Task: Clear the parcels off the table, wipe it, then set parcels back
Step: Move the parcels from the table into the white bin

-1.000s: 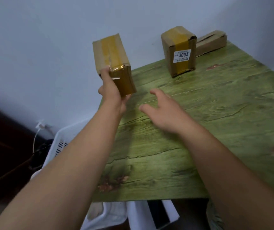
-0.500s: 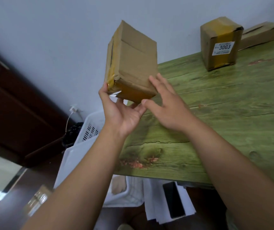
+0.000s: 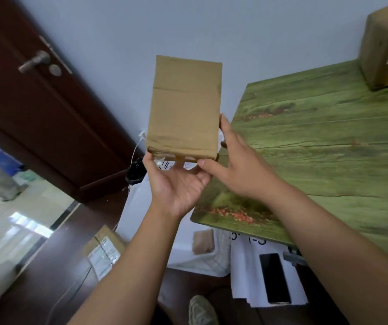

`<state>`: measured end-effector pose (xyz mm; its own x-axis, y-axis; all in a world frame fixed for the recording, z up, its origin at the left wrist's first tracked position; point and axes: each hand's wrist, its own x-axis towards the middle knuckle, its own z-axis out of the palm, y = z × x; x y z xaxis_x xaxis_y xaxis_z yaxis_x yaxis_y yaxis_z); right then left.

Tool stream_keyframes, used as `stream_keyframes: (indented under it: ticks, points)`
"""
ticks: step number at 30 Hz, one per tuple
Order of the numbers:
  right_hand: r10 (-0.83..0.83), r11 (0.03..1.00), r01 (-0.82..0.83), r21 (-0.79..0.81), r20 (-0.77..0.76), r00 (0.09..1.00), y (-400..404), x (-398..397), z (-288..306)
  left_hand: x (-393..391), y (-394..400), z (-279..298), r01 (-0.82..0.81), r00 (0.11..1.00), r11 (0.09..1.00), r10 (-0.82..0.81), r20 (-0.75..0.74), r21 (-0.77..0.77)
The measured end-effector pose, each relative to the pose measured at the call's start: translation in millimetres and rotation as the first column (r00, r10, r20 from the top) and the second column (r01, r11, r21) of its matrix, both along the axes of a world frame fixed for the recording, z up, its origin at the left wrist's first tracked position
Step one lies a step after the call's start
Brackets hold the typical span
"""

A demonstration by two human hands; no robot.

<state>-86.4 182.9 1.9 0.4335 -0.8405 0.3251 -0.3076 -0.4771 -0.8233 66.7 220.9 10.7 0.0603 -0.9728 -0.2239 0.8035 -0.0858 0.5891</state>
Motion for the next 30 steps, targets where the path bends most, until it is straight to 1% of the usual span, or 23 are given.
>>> stream_keyframes:
  ticks: [4,9,13,16,20,22,27,29,30]
  points:
    - [0.06,0.997,-0.062,-0.036,-0.052,0.997,8,24,-5,27,15,-6,-0.055,0.998,0.998,0.055,0.039,0.02]
    - [0.092,0.987,-0.116,-0.112,-0.199,0.976,17,57,-8,54,36,-15,-0.149,0.989,0.989,0.149,0.007,0.02]
    - [0.136,0.986,-0.153,-0.068,-0.208,0.969,29,93,-14,78,55,-29,-0.223,0.975,0.975,0.223,-0.019,0.019]
    - [0.207,0.977,-0.212,-0.002,-0.206,0.956,42,118,-21,99,69,-40,-0.313,0.95,0.95,0.313,-0.022,0.018]
    - [0.323,0.942,-0.313,0.122,-0.076,0.943,64,151,-28,130,83,-46,-0.465,0.885,0.885,0.465,-0.023,0.027]
    - [0.37,0.919,-0.358,0.163,-0.048,0.928,74,163,-32,146,89,-48,-0.525,0.85,0.851,0.525,-0.05,0.023]
    - [0.452,0.878,-0.421,0.227,-0.105,0.886,86,187,-45,187,108,-59,-0.649,0.76,0.761,0.649,-0.036,0.019]
    - [0.457,0.872,-0.414,0.259,-0.133,0.879,86,191,-50,194,111,-62,-0.693,0.721,0.721,0.693,0.024,0.017]
    - [0.457,0.87,-0.408,0.278,-0.14,0.878,85,193,-53,198,111,-63,-0.721,0.692,0.693,0.718,0.078,0.019]
